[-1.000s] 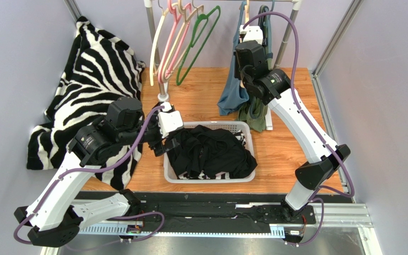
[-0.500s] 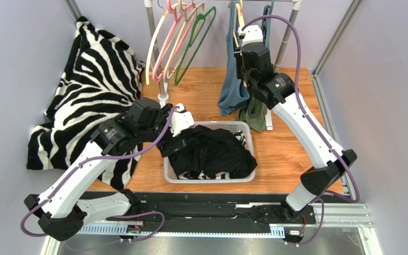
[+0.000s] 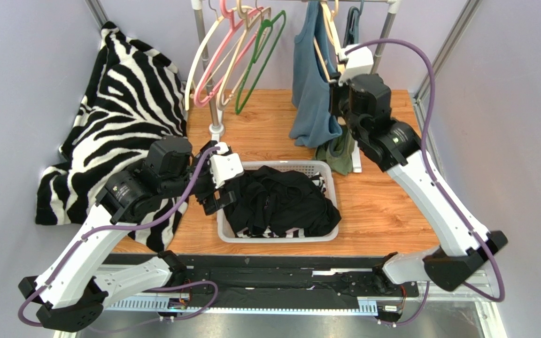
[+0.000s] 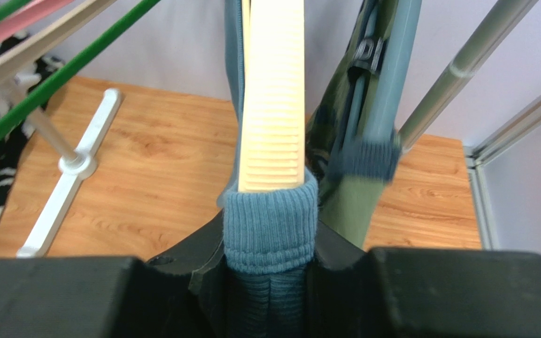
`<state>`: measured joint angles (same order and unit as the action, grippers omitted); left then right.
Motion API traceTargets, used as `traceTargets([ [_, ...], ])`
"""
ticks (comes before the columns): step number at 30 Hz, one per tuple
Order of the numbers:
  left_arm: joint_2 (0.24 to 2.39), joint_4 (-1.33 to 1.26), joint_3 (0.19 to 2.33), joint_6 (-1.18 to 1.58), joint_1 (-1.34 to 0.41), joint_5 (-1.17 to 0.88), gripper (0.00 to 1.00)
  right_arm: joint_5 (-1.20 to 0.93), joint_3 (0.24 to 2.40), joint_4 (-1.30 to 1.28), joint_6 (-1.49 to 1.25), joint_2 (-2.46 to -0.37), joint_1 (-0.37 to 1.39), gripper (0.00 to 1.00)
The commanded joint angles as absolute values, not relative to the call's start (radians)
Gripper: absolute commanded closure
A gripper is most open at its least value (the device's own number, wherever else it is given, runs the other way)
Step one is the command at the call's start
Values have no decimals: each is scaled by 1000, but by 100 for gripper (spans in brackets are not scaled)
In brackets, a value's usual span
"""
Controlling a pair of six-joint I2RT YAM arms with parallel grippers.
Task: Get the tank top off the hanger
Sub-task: Pick up the hanger from the clothesline.
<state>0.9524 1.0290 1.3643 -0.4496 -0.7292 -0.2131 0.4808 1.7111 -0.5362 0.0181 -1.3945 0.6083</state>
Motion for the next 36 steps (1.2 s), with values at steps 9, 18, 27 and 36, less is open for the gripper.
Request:
traceTargets([
  [9, 916, 1062, 1459, -425, -677, -347, 1, 140, 1612, -721, -71, -1014, 627, 100],
  [18, 907, 1075, 1436, -429, -647, -399, 1, 14, 1836, -837, -55, -949, 629, 100],
  [27, 891, 1066, 1462, -413, -617, -382, 1, -127, 2081, -831, -37, -1068, 629, 100],
  [36, 876, 1063, 1442, -417, -614, -380, 1, -267, 2060, -727, -100, -1052, 629, 100],
])
